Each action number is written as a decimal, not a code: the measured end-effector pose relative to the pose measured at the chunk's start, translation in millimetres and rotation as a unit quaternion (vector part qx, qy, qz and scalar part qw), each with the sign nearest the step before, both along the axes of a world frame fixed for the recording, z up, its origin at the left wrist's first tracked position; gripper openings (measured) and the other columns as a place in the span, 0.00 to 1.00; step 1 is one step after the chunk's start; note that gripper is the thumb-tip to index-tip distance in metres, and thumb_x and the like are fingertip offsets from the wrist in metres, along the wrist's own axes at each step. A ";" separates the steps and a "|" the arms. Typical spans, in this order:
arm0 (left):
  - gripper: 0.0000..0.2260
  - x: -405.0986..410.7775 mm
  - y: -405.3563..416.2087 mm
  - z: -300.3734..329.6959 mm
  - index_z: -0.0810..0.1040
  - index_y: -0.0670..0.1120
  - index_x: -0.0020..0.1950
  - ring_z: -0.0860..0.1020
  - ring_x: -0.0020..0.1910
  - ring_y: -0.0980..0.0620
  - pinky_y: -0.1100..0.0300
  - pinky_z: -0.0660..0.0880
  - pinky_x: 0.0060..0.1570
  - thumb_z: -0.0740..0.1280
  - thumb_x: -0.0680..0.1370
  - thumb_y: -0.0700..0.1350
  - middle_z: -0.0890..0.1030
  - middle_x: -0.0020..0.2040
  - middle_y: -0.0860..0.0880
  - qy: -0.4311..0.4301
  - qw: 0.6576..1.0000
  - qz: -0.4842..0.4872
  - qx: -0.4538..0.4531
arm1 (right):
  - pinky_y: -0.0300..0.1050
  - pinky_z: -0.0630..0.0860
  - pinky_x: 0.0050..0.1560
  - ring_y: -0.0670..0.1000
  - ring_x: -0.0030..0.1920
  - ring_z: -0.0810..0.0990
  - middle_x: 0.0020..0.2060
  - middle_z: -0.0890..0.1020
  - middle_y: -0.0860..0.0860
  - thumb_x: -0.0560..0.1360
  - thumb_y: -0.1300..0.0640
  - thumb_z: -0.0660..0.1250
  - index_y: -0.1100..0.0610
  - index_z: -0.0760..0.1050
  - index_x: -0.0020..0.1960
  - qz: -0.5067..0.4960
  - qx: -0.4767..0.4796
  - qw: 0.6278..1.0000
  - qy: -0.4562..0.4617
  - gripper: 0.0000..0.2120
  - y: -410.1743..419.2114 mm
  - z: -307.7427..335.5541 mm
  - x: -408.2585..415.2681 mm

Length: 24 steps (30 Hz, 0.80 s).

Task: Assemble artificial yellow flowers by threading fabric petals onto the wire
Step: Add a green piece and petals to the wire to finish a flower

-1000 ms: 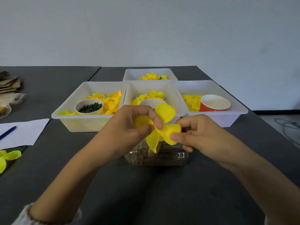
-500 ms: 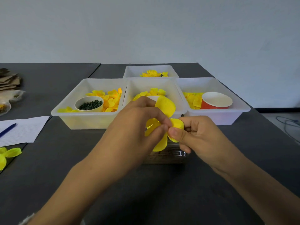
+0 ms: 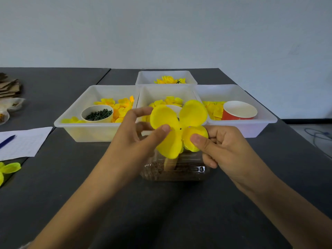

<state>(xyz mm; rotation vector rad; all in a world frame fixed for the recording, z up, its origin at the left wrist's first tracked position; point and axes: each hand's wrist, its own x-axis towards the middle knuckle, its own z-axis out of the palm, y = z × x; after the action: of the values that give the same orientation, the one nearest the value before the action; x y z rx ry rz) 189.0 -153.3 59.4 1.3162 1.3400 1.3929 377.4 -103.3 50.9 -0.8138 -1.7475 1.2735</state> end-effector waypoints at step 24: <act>0.15 11.4 -3.0 -25.5 0.79 0.37 0.42 0.71 0.31 0.51 0.48 0.71 0.34 0.68 0.78 0.49 0.74 0.32 0.39 0.190 0.980 -0.051 -0.009 | 0.44 0.74 0.36 0.48 0.31 0.74 0.35 0.80 0.59 0.73 0.53 0.70 0.51 0.81 0.41 0.073 0.022 0.961 -0.265 0.04 -7.3 8.7 25.8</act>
<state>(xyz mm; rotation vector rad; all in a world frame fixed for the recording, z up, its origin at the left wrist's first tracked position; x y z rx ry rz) 200.4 -156.3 33.9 1.6755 1.5004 1.0910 403.3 -110.6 59.6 -1.0881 -2.2872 1.1719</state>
